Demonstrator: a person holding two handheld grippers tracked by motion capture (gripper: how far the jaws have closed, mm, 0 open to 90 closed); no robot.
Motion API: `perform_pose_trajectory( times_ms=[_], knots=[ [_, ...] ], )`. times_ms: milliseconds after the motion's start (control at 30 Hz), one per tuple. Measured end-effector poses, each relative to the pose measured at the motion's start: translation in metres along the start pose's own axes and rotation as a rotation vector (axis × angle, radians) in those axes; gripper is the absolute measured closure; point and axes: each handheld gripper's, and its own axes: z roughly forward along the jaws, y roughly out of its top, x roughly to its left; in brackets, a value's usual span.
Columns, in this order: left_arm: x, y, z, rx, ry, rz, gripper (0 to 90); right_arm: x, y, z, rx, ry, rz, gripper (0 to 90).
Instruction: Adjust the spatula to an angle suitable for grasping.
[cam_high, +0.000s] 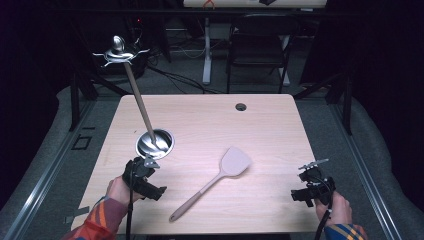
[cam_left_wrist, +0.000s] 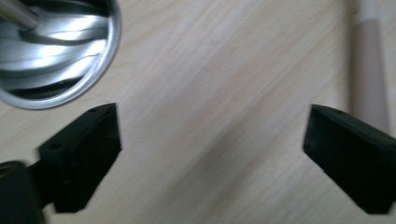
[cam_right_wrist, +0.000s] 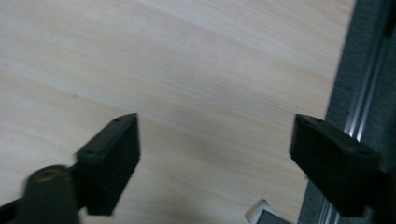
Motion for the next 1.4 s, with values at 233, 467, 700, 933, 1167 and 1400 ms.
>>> perform_pose_trajectory(
  times_ms=[233,467,700,933,1167,1400],
  knots=[
    [-0.015,0.006,0.002,-0.010,-0.083,0.021,7.8,0.000,0.005,-0.002,-0.003,-0.005,-0.002,16.4],
    [-0.034,0.009,0.007,0.009,-0.166,0.067,14.9,0.007,0.007,-0.007,-0.035,0.008,-0.042,14.3],
    [-0.056,0.015,0.016,0.059,-0.214,0.132,15.4,0.006,0.007,-0.008,-0.050,0.012,-0.052,12.2],
    [-0.068,0.017,0.021,0.083,-0.251,0.179,23.4,0.011,0.007,-0.004,-0.033,0.023,-0.082,15.3],
    [-0.073,0.021,0.026,0.107,-0.272,0.206,44.0,0.009,0.007,-0.003,-0.023,0.039,-0.079,17.9],
    [-0.076,0.020,0.032,0.172,-0.202,0.271,60.4,0.012,0.008,-0.002,-0.062,0.257,-0.088,15.3]
  ],
)
